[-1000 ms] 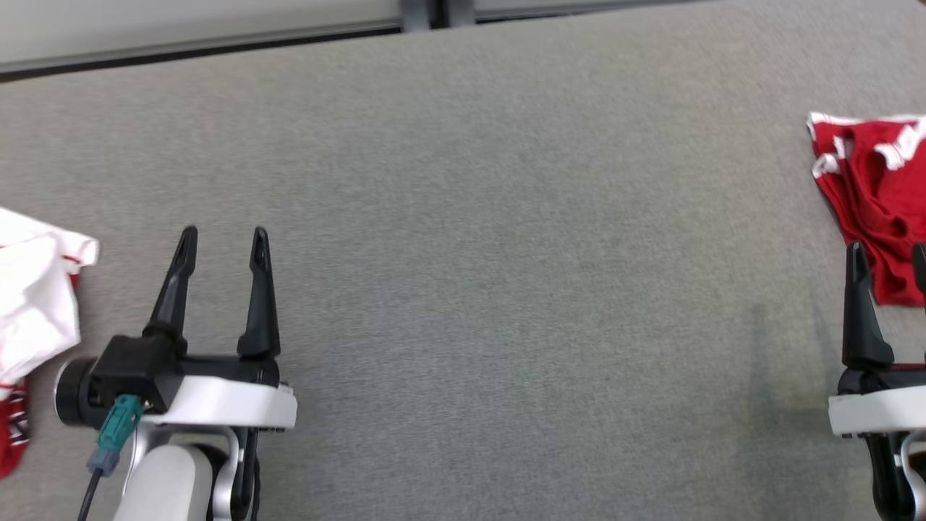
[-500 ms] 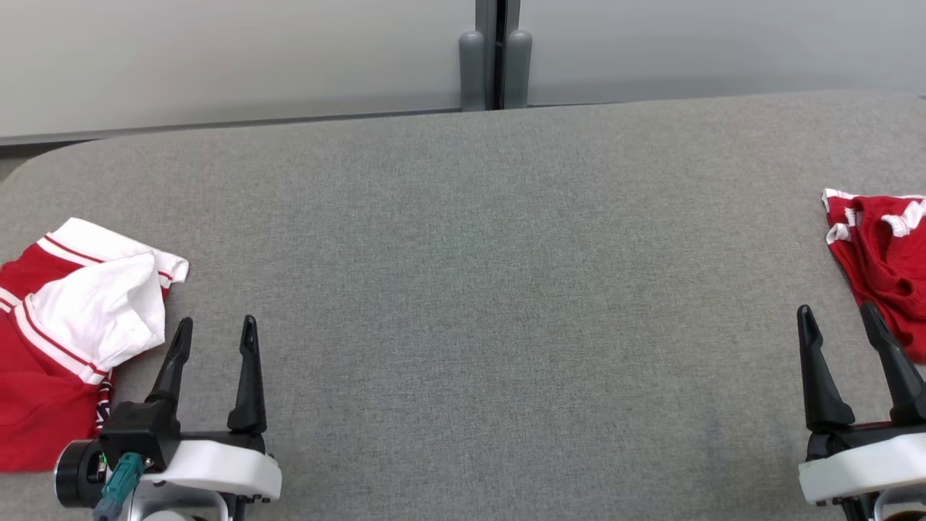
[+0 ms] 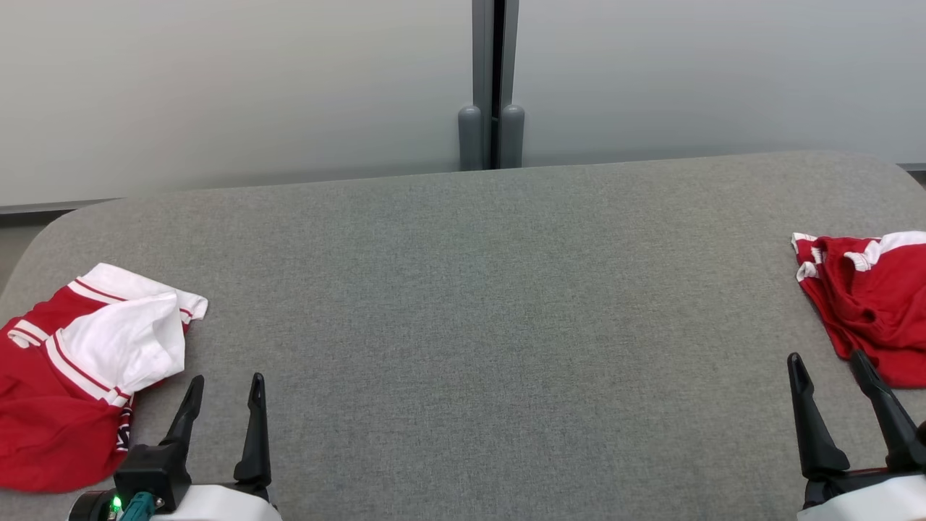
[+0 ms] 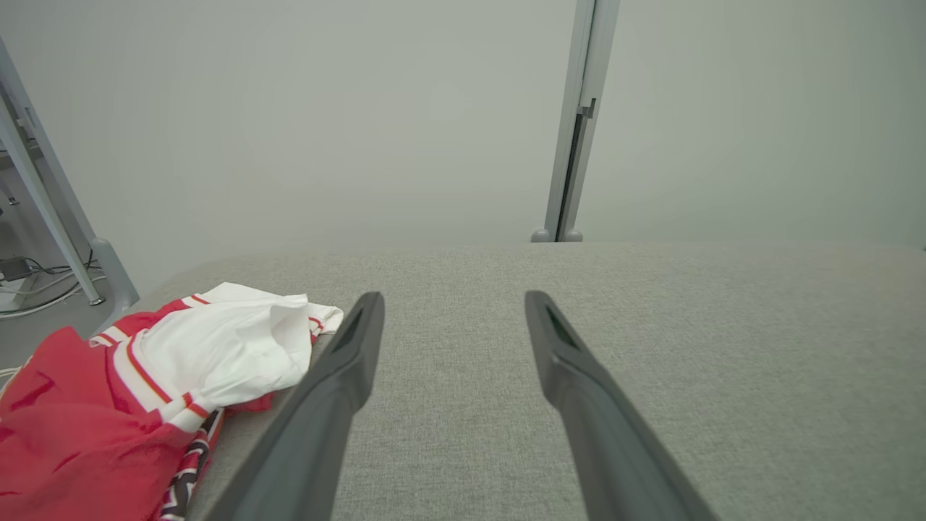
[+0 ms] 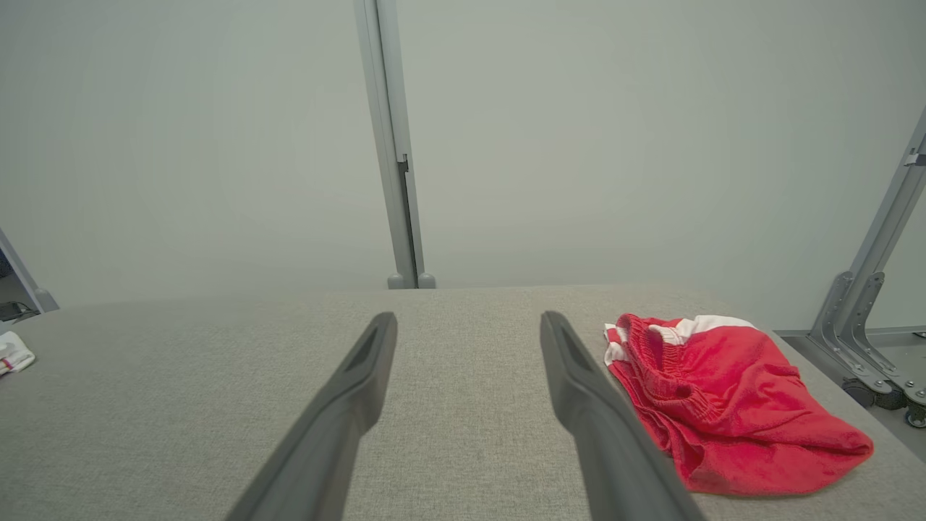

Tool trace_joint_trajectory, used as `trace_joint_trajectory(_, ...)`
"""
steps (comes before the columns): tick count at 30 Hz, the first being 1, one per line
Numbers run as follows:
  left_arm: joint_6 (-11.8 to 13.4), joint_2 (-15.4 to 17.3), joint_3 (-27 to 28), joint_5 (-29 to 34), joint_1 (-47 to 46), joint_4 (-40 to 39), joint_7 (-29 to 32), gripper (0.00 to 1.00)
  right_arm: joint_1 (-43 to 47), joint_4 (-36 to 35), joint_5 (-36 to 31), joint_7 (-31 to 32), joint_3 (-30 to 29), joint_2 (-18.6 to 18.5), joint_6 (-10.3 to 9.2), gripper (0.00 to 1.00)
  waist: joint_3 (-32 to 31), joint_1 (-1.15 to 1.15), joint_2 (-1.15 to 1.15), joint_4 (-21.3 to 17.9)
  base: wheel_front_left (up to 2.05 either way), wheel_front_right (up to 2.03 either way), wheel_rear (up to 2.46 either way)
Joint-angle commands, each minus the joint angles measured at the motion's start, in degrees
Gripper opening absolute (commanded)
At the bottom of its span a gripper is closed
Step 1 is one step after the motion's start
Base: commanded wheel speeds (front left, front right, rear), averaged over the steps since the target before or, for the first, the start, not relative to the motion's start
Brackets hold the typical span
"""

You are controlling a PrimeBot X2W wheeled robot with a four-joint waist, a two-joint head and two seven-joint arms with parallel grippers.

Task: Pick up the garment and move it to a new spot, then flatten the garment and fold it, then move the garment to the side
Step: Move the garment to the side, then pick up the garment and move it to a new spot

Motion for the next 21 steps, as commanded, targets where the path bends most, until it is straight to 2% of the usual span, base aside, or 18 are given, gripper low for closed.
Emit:
trace_joint_trajectory(1,-0.20,0.26,-0.09,-0.59,0.69,0.24,0.19,1.00,0.85,-0.45,-0.41,0.50,-0.16,-0.04,0.00,1.00,-0.87,0.00,0.00,-0.09,0.00,0.00,0.00)
trace_joint_trajectory(21,0.64,0.86,-0.94,-1.29,0.89,0.65,1.37,1.00,2.33,-1.49,-0.44,1.84,-0.34,0.37,0.00,1.00,-2.50,0.00,0.00,-0.51,0.00,0.00,0.00)
